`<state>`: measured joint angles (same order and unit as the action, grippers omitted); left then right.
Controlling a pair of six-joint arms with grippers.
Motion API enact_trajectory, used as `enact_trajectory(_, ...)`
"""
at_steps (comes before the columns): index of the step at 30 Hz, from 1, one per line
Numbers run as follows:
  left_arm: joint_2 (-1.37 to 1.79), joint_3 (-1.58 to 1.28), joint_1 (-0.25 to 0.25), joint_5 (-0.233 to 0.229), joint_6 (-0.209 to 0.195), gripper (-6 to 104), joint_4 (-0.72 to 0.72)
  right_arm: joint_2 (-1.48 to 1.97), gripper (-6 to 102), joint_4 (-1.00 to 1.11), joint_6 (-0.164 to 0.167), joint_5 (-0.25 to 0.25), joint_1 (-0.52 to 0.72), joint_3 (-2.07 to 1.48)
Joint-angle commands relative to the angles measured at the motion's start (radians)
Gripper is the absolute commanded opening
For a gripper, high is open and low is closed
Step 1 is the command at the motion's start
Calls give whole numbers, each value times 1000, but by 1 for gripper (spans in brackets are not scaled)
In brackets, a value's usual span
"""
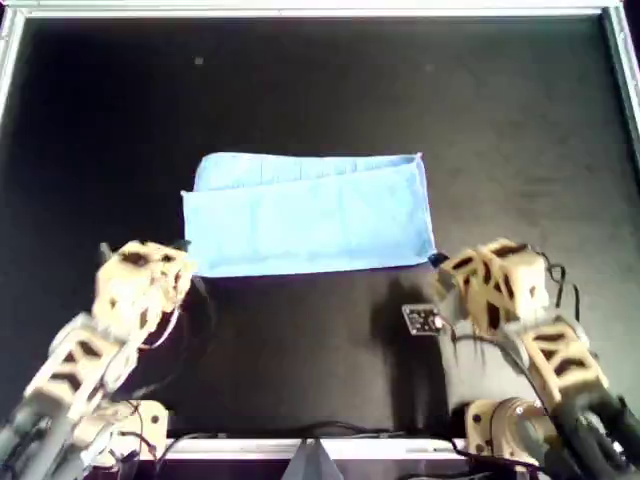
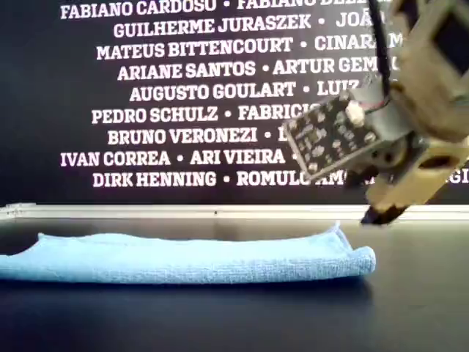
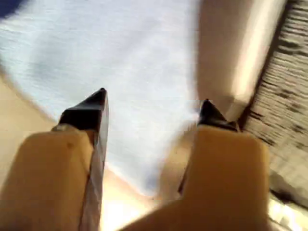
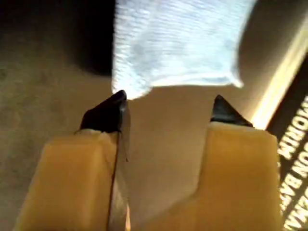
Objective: Fold a cloth
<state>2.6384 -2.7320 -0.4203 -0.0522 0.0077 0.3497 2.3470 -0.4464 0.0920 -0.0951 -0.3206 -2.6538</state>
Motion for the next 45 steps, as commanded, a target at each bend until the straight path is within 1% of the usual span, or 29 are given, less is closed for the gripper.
enact_trajectory(1, 218, -32, -6, -9, 5, 68, -12, 118, 70, -12, -17, -2, 9, -8)
enact_trajectory(5, 430, -121, -6, -9, 3, 68, -12, 204, 70, -12, -17, -2, 9, -40)
enact_trajectory(7, 471, -150, -6, -9, 3, 68, -12, 236, 70, -12, -17, -2, 9, -57)
enact_trajectory(10, 465, -186, -6, -9, 3, 68, -12, 270, 70, -12, -15, -2, 9, -75)
enact_trajectory(12, 465, -196, -6, -9, -5, 68, -12, 285, 70, -12, -5, -3, 9, -86)
enact_trajectory(14, 465, -196, -6, -9, 2, 68, -12, 285, 70, -12, -3, -3, 8, -91)
enact_trajectory(16, 465, -198, -6, -9, 3, 68, -12, 262, 70, -12, -3, -3, 8, -91)
enact_trajectory(19, 465, -204, -15, -9, 3, 68, -12, 241, 70, -12, -17, -2, 11, -103)
enact_trajectory(21, 465, -204, -15, -9, 5, 68, -12, 224, 70, -12, -5, -2, 8, -112)
enact_trajectory(23, 465, -204, -9, -9, 5, 68, -12, 198, 70, -14, -2, -2, 8, -109)
enact_trajectory(27, 465, -204, -9, -9, 5, 68, -12, 124, 70, -14, -2, -2, -2, -84)
enact_trajectory(29, 465, -204, -9, -9, 5, 68, -12, 92, 70, -12, 0, -12, -11, -86)
enact_trajectory(31, 465, -204, -17, -9, 5, 68, -12, 69, 70, -12, 2, -12, -11, -84)
enact_trajectory(34, 465, -204, -20, 0, 5, 68, -12, 58, 70, -6, 2, -18, -11, -83)
enact_trajectory(37, 465, -204, -20, -2, 5, 68, -12, 58, 73, -2, 2, -18, -11, -69)
enact_trajectory(45, 465, -206, -20, -8, 6, 68, -12, 66, 87, 11, -3, -17, -8, -18)
